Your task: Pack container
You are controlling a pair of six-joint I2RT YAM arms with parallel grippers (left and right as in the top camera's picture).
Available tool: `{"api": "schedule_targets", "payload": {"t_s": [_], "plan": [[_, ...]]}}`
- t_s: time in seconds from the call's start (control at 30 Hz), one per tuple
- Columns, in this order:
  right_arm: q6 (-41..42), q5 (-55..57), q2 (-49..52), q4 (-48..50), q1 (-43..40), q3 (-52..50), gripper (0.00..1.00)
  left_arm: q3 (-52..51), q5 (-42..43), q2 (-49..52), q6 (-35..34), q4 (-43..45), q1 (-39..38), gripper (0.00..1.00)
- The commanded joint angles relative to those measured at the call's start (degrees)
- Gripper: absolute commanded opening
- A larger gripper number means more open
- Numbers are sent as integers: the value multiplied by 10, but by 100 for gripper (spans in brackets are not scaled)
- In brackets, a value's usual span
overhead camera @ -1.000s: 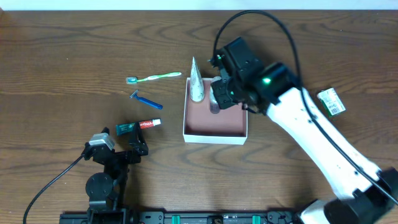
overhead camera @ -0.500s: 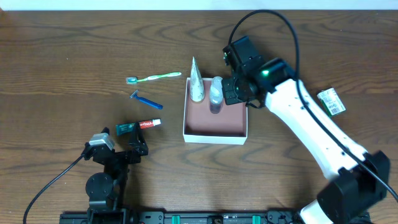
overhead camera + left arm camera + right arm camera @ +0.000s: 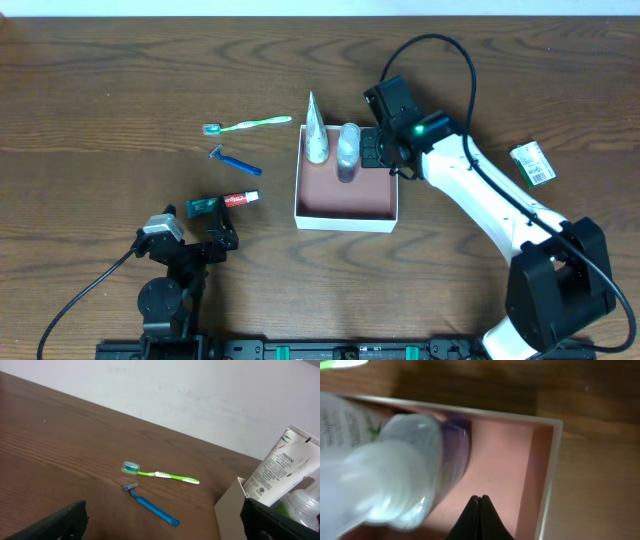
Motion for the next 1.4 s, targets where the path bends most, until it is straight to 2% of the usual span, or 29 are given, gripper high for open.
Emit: {"api": "schedule_targets", "payload": {"t_s": [0.0, 0.4, 0.9, 1.37], "plan": [[38, -35, 0, 41, -13, -33, 1, -10, 10, 0, 3, -19, 3, 98], [62, -73, 0, 131, -25, -74, 1, -10, 10, 0, 3, -19, 3, 98], [82, -113, 0, 170, -24, -75, 1, -10, 10, 0, 3, -19, 3, 98], [65, -144, 0, 204, -23, -75, 3, -10, 10, 0, 3, -19, 3, 98]]}}
